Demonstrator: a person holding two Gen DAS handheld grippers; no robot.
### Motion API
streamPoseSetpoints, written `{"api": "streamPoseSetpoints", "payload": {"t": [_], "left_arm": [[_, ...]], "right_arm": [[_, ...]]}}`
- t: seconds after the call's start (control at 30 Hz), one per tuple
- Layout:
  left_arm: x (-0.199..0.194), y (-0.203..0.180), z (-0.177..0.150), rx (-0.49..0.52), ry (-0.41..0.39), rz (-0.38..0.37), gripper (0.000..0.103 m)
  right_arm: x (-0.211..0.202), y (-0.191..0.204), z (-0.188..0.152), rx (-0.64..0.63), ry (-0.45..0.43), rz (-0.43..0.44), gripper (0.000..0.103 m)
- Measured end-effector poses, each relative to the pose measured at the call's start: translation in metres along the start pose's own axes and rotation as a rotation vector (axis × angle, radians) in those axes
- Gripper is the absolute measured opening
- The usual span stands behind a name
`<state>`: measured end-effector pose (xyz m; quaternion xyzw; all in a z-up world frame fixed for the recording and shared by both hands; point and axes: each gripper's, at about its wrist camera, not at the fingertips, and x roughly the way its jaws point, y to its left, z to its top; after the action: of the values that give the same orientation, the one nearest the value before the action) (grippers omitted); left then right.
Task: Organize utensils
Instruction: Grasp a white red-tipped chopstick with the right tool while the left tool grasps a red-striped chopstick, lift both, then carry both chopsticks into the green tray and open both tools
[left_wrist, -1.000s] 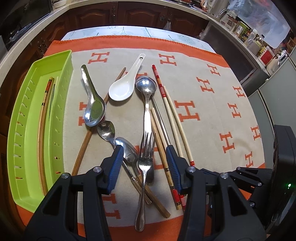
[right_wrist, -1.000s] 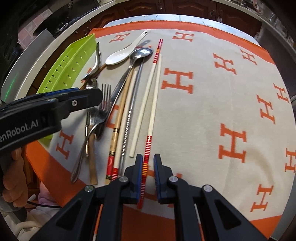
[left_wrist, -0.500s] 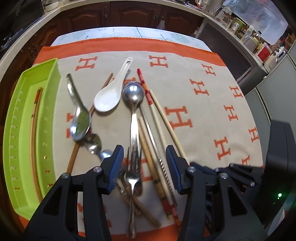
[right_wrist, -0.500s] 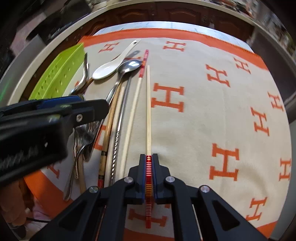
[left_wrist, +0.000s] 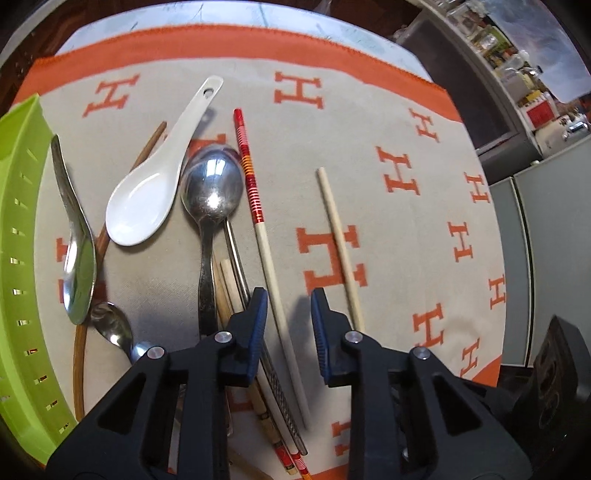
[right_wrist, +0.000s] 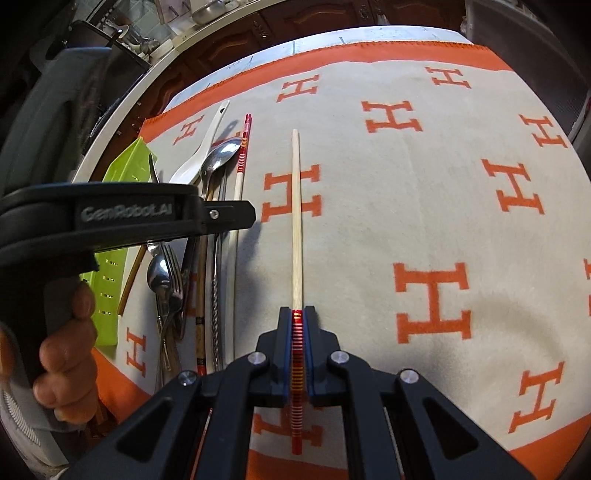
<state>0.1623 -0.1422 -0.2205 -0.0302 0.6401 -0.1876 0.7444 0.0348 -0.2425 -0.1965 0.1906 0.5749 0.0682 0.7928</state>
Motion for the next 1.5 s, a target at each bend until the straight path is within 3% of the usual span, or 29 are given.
{"api": "streamPoseSetpoints", "payload": {"t": [0.1,0.27,0.33,0.6,0.9,1.1,1.5], "left_arm": [[0.005,-0.001,0.003,-0.002,0.010,0.004,0.020],[0.009,-0.016,0.003,0.060,0.015,0.084,0.020],[0.012,-0.025,0.001,0.098,0.005,0.130,0.006],[0.004,-0.021,-0.008,0.045,0.013,0.006,0.003],[-0.062,-0.011,-0.045,0.039,-0.063,-0.119,0.003],[-0.123,0.021,-0.073,0.021,-0.183,-0.080,0.003],[-0.237,0.111,-0.097,-0.028,-0.438,0.133,0.003]], "right_arm": [[0.001,-0.001,0.000,0.008,0.001,0.013,0.005],[-0.001,-0.004,-0.001,0.009,-0.002,0.022,0.005],[0.000,-0.006,-0.001,0.017,-0.004,0.029,0.005],[-0.005,-0.018,-0.003,0.089,-0.015,0.087,0.005],[-0.034,0.000,-0.005,0.090,-0.075,0.145,0.005],[-0.054,0.033,-0.003,0.051,-0.090,0.221,0.005],[-0.071,0.150,0.024,-0.057,-0.129,0.319,0.005]]}}
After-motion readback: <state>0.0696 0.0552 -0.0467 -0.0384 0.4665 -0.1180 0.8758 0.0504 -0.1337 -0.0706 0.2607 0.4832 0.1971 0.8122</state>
